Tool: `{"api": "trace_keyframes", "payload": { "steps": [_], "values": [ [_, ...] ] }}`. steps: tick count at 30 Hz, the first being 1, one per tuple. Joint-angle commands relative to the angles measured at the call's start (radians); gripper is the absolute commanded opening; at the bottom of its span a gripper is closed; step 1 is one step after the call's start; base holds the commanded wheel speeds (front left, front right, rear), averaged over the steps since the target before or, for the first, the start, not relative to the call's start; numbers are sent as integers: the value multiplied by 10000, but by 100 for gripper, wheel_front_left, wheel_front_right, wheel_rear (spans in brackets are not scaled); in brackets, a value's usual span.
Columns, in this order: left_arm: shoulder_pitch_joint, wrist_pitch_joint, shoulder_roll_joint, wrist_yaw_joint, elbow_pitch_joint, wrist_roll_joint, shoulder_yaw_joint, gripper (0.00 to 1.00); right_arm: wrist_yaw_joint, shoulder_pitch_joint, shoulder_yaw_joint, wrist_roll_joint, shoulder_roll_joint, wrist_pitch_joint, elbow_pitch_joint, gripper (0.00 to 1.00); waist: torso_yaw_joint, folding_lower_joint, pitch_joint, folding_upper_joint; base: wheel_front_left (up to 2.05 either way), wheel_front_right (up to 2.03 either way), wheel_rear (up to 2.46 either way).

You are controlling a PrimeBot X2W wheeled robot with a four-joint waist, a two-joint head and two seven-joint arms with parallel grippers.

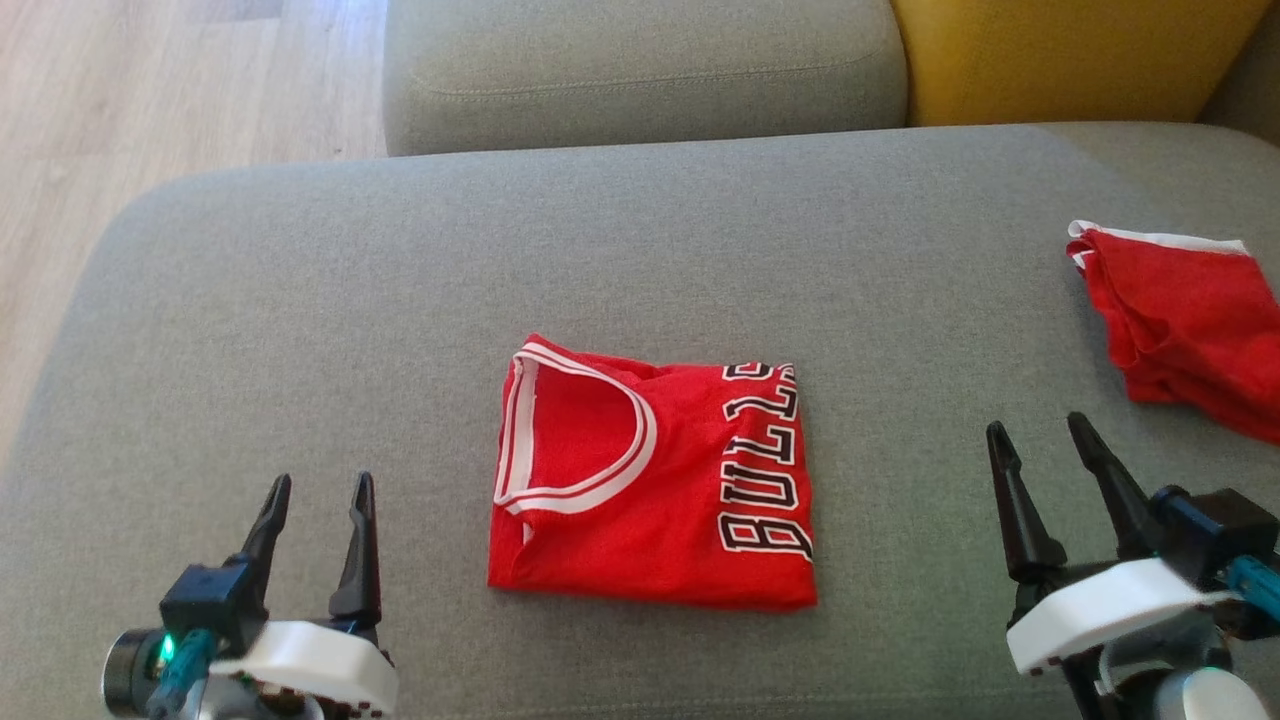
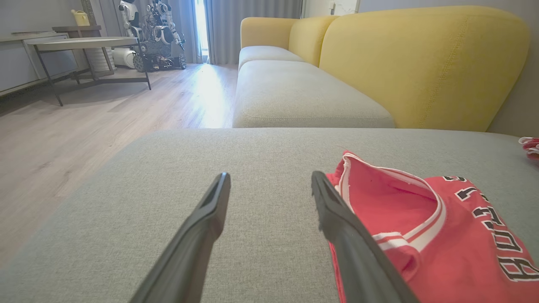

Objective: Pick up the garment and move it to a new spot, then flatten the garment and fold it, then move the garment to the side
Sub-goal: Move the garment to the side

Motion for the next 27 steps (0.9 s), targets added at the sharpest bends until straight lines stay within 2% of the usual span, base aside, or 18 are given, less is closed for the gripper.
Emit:
{"api": "trace_keyframes", "payload": {
  "steps": [1,11,16,24,27],
  "values": [
    [-420,-31,154,44,-367,-42,318,100,-7,-362,211,-120,-63,1,-348,100,3,0,6,-1,0,0,0],
    [-516,-44,191,105,-337,-44,213,100,-7,-351,209,-130,-62,44,-270,100,86,0,32,-1,0,0,0],
    [-765,-36,163,58,-354,-34,59,100,-7,-362,61,-41,-6,225,12,100,387,0,191,-1,0,0,0],
    [-1635,-125,38,-132,-336,26,-277,100,-7,-1112,604,131,133,225,1606,100,1112,0,1008,-1,0,0,0],
    [-1985,-228,-12,-204,-193,40,-372,100,-7,-1644,824,270,219,159,2623,100,1409,0,1402,-1,0,0,0]
  ]
}}
